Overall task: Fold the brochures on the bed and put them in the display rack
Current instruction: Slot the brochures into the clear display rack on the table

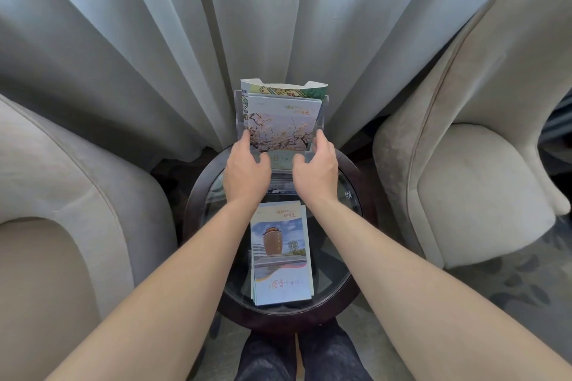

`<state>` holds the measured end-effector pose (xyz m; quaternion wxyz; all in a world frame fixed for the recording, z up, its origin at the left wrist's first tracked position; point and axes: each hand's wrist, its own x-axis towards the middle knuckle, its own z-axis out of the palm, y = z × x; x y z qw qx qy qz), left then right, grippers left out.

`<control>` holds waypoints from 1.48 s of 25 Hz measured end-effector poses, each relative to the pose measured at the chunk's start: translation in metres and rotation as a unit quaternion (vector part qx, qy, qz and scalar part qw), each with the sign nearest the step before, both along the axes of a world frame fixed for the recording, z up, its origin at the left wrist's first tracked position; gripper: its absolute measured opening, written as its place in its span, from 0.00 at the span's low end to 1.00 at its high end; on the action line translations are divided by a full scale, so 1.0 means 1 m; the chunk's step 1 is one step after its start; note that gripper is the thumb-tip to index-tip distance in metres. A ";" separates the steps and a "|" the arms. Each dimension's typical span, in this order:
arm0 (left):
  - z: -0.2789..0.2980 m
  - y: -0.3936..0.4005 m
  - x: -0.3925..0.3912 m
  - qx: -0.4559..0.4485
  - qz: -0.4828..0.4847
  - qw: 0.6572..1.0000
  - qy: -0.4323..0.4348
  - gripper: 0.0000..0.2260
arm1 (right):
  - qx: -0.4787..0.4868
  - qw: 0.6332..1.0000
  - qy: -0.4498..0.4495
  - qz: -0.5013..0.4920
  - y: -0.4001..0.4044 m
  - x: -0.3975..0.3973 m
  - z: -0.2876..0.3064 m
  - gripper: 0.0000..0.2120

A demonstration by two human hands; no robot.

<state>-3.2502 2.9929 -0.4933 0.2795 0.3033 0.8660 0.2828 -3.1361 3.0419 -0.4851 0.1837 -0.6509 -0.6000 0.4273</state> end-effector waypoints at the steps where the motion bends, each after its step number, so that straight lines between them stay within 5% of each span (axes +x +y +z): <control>1: 0.000 -0.002 0.003 0.004 0.006 1.000 -0.005 0.26 | 0.003 1.000 -0.006 -0.001 -0.003 0.003 0.000 0.30; 14: -0.035 -0.091 0.060 0.000 0.065 0.998 -0.005 0.22 | -0.070 0.978 -0.099 0.168 -0.075 0.076 -0.053 0.22; 22: -0.089 -0.146 0.073 -0.185 0.024 0.975 -0.116 0.34 | -0.151 0.966 -0.139 0.155 -0.121 0.087 -0.093 0.25; 29: -0.093 -0.148 0.087 -0.107 0.033 0.987 -0.120 0.16 | -0.166 0.972 -0.129 0.102 -0.128 0.078 -0.097 0.26; 37: -0.095 -0.142 0.084 -0.115 0.077 0.984 -0.112 0.11 | -0.162 0.978 -0.109 0.078 -0.127 0.080 -0.097 0.24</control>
